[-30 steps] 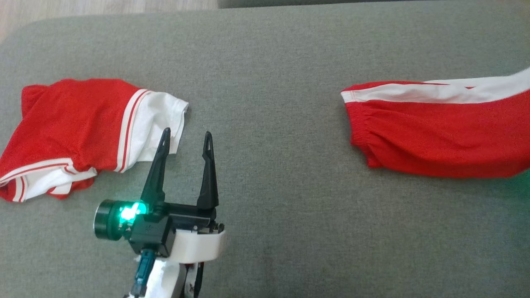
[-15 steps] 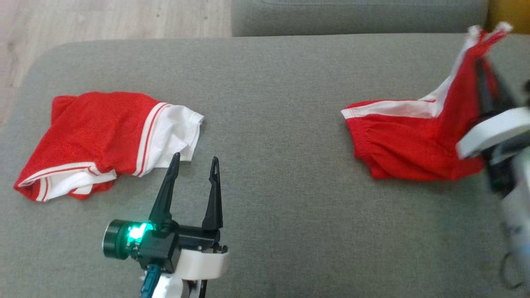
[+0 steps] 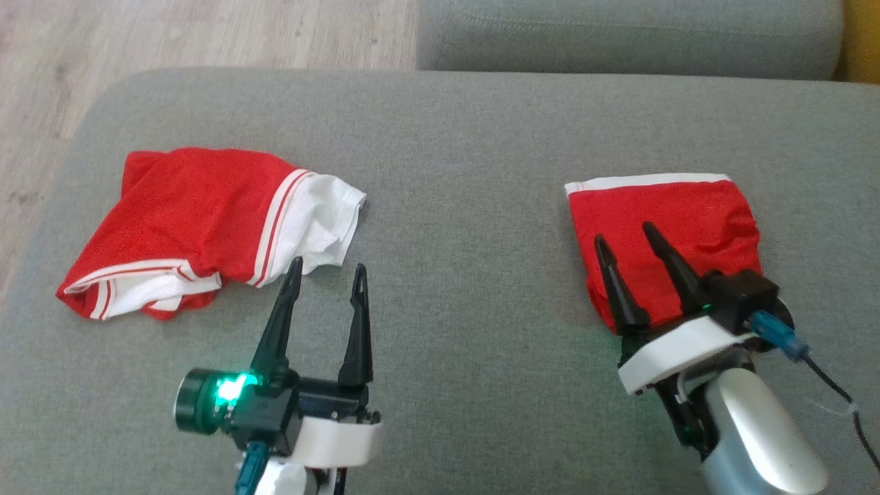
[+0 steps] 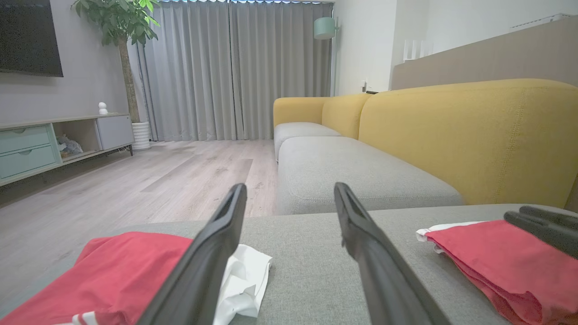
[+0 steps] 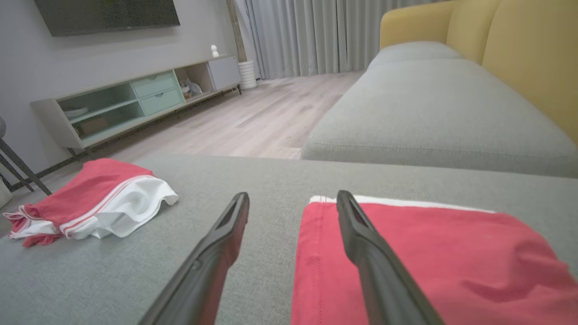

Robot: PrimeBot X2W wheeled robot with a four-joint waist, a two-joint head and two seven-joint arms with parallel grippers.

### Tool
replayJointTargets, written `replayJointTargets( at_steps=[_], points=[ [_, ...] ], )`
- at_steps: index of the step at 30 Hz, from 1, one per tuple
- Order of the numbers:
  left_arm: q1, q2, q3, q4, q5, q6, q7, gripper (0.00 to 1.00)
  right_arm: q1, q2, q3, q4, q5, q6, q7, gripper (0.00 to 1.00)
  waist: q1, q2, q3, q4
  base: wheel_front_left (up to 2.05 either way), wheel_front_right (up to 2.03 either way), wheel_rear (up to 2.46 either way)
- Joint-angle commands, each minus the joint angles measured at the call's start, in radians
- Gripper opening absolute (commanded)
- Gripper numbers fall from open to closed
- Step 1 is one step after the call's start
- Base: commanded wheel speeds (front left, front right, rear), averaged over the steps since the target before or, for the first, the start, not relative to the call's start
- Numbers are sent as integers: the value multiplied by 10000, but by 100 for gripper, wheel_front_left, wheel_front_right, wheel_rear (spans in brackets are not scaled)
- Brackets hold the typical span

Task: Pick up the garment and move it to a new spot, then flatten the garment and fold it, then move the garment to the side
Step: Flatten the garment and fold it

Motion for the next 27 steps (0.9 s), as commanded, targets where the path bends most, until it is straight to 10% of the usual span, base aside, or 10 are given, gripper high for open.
replayJointTargets(
  at_steps=[1, 27],
  points=[
    [13, -53, 446, -265, -31, 16, -51, 100, -30, -78, 164, -532, -35, -7, -331, 100, 0, -1, -179, -74, 0, 0, 0],
    [2381, -94, 1860, -68, -420, -40, -51, 100, 3009, -418, -1432, -1446, 190, -7, -1196, 100, 0, -1, -1957, -1060, 0, 0, 0]
  ],
)
